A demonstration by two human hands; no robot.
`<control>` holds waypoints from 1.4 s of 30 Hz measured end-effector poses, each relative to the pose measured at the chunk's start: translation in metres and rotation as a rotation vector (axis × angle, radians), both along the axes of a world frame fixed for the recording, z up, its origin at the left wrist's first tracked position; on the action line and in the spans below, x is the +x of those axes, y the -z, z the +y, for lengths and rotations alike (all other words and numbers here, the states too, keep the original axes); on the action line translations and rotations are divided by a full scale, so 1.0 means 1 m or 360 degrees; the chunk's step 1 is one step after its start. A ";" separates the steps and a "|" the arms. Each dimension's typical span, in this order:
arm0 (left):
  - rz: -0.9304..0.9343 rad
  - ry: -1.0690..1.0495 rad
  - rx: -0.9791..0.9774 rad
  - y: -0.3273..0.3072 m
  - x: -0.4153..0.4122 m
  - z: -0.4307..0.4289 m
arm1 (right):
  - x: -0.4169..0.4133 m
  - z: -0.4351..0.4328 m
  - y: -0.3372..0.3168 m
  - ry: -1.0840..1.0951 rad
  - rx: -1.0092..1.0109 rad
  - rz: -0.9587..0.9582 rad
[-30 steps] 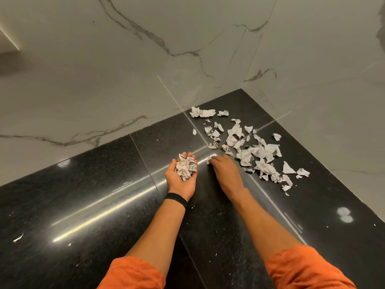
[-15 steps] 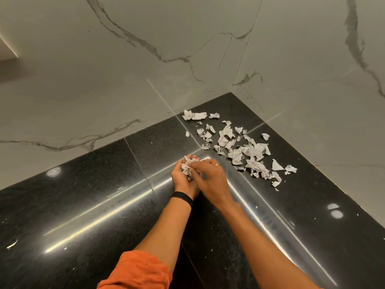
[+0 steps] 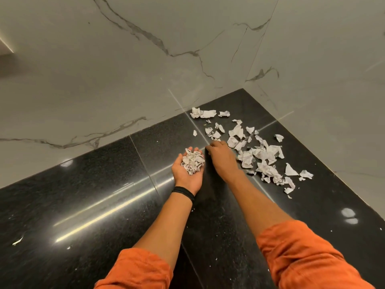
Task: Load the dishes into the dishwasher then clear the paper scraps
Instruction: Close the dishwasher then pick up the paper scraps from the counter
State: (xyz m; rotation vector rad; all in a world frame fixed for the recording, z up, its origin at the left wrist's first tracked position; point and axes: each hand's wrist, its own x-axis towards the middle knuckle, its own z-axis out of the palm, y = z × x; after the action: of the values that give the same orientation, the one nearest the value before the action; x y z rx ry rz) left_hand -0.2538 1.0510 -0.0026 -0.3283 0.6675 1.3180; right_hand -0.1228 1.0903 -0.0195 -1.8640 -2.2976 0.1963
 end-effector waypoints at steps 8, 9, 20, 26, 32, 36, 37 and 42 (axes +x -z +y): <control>0.0091 0.0035 -0.0016 0.006 -0.001 -0.002 | 0.012 -0.061 -0.004 0.0182 0.0074 0.0409; 0.0088 0.0033 -0.0015 0.007 0.000 -0.004 | 0.012 -0.070 -0.012 0.0358 0.0066 0.0650; -0.0037 0.0049 0.0044 -0.004 0.006 0.001 | -0.043 -0.069 -0.068 0.0180 0.0066 0.1258; -0.0026 -0.0133 0.0070 0.005 -0.013 0.034 | -0.047 0.018 -0.058 0.0332 0.0054 0.1074; 0.0124 -0.0168 0.0010 0.007 -0.028 0.053 | -0.041 0.074 -0.009 -0.0175 -0.0093 0.0164; 0.0158 -0.0158 -0.0002 0.016 -0.025 0.059 | -0.039 0.067 0.004 -0.0227 0.0065 0.0139; 0.0169 -0.0131 0.0003 0.018 -0.022 0.060 | -0.038 0.062 0.005 -0.0182 0.0068 0.0195; 0.0164 -0.0083 0.0030 0.017 -0.014 0.060 | -0.035 0.010 -0.021 0.0466 0.0203 0.1323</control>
State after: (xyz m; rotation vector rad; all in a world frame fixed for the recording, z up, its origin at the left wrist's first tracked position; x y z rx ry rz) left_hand -0.2675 1.1115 -0.0197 -0.2654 0.7367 1.3973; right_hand -0.1580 1.1007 0.0011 -1.5972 -1.4334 0.6244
